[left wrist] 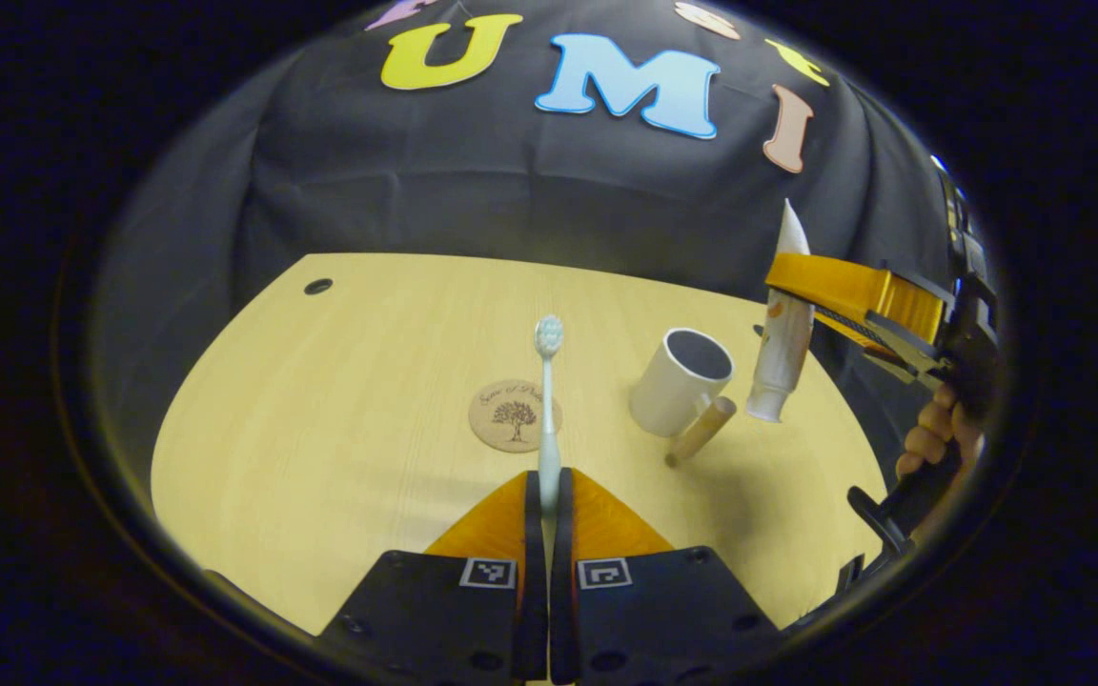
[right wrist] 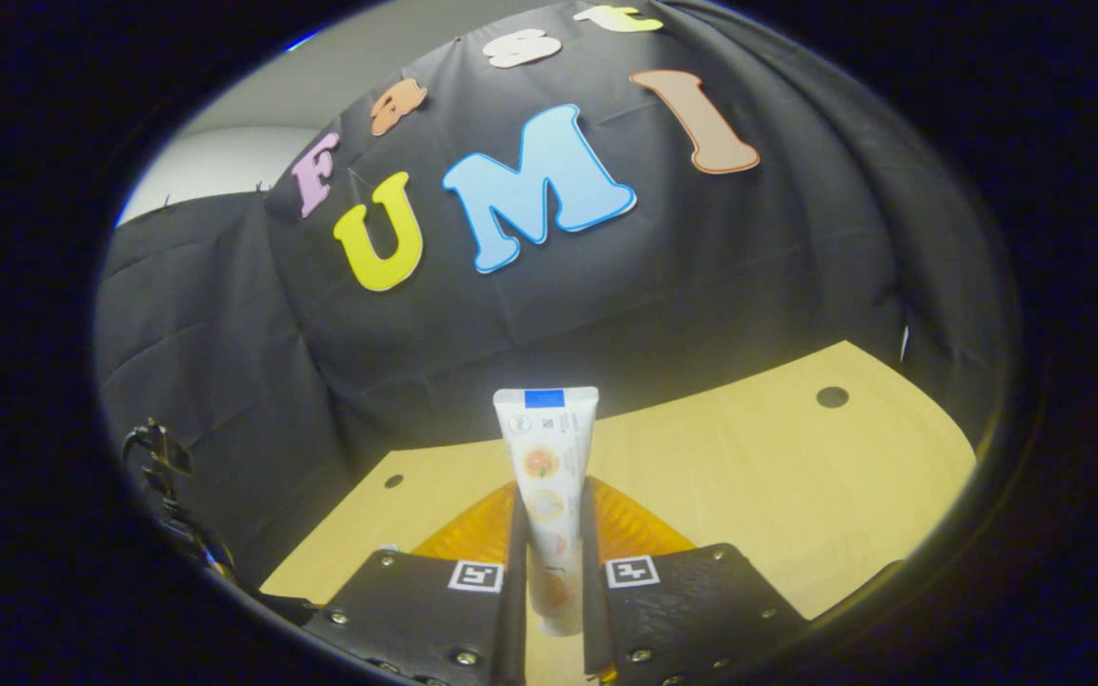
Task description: Put the toothbrush and toothpaste on the desktop into the cup, then pick up the cup and place it on the coaster on the desktop.
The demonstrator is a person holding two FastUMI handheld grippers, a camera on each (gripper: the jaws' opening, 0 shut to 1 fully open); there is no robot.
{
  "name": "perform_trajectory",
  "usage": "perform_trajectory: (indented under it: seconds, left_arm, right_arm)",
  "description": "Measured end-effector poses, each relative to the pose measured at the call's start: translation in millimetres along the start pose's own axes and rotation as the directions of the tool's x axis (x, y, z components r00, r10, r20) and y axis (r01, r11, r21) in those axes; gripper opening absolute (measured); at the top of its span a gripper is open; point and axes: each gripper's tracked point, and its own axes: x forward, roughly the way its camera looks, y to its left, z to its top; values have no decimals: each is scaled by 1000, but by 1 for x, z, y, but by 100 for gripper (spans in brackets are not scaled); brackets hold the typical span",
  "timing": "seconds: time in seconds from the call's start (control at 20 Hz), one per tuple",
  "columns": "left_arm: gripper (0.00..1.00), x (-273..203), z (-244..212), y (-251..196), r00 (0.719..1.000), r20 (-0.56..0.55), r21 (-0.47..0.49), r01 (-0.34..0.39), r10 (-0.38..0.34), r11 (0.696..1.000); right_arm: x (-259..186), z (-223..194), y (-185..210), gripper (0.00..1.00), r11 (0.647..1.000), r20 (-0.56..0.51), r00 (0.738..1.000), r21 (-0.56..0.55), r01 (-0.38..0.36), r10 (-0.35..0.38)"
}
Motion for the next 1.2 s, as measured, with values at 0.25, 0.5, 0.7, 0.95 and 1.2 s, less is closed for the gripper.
perform_trajectory:
  seconds: [0.25,0.5,0.7,0.95,1.2]
  left_arm:
    - [9,-8,18,-4,998,62,3,9,-9,1000]
    - [10,-15,21,-2,997,82,-9,0,1,1000]
    - [9,-15,22,-7,997,82,-18,-5,6,1000]
    - [9,-7,25,-4,996,84,-30,5,-3,1000]
    - [9,-6,26,-6,997,80,-33,15,-12,999]
  right_arm:
    - [30,17,-11,24,999,102,994,-36,34,-31]
    - [56,9,-26,24,992,127,990,-100,72,-60]
    - [70,-13,-30,24,988,74,994,-127,85,-76]
    - [78,-43,-37,29,974,-21,995,-205,92,-98]
    - [74,-62,-41,32,964,-92,989,-249,92,-118]
